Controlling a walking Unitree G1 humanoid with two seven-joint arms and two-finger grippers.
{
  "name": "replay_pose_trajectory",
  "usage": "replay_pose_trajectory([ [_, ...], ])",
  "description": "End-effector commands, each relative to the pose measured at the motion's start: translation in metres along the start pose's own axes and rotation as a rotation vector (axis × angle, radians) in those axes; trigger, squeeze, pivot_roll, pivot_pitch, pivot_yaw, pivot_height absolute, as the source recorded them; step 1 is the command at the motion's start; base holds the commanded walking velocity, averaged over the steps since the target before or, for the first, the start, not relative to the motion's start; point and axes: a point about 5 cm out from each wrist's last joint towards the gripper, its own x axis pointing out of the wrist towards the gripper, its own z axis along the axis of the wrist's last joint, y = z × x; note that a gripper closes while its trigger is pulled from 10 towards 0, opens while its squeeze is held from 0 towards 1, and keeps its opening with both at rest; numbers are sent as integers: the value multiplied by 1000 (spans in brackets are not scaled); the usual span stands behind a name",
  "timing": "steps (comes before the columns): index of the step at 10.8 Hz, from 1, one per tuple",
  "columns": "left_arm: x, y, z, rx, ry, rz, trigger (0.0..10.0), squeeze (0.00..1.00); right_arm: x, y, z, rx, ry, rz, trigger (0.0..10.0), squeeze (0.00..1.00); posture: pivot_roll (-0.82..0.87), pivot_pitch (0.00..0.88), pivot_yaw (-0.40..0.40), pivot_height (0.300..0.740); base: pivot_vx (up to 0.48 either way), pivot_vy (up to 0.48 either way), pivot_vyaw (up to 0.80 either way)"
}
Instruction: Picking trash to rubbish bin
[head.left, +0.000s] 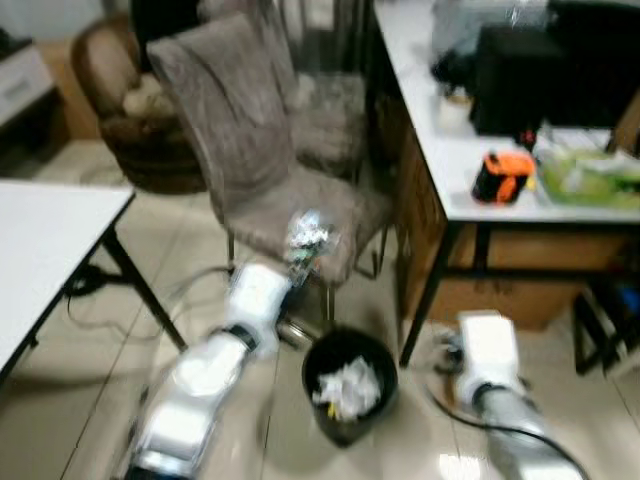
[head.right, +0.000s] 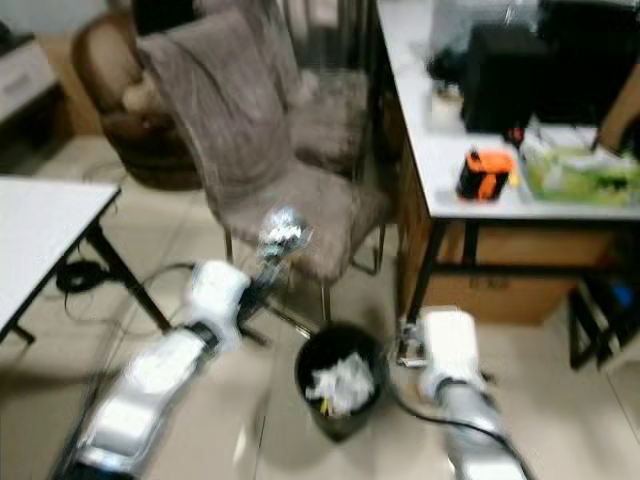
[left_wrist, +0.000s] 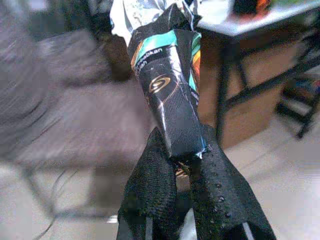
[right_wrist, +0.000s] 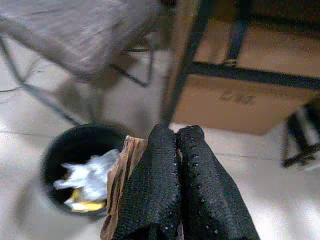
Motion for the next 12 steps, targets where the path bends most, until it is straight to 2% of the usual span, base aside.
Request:
replay_pose_trajectory([
  [1, -7, 12, -4, 24, 23, 31, 10000, 0, 0, 11, 6, -2, -22, 38, 10000, 0, -136, 0, 21, 740, 322, 0, 0],
  [3, -9, 13, -6, 36, 35, 47, 10000, 0, 1, 15, 6, -11, -36, 69, 10000, 0, -132, 0, 20, 740, 298, 0, 0],
  [4, -10, 17, -7, 35, 42, 81, 10000, 0, 6, 14, 10, -45, -72, 92, 10000, 0, -130, 3, 20, 740, 0, 0, 0],
  [6, -12, 25, -7, 60, 51, 120, 10000, 0, 20, 18, 9, -110, -86, 152, 10000, 0, -123, 22, 23, 740, 0, 0, 0],
  [8, -15, 28, -1, 79, 33, 93, 10000, 0, 45, 33, 12, -101, -110, 242, 10000, 0, -96, 53, 36, 740, 0, 0, 0],
  [10, -30, 32, 6, 114, 53, 21, 10000, 0, 76, 41, 39, -112, -177, 297, 10000, 0, -52, 110, 41, 740, 0, 0, 0],
  [12, -41, 39, 8, 132, 68, 42, 10000, 0, 90, 39, 68, -172, -240, 288, 10000, 0, -44, 140, 30, 740, 0, 0, 0],
])
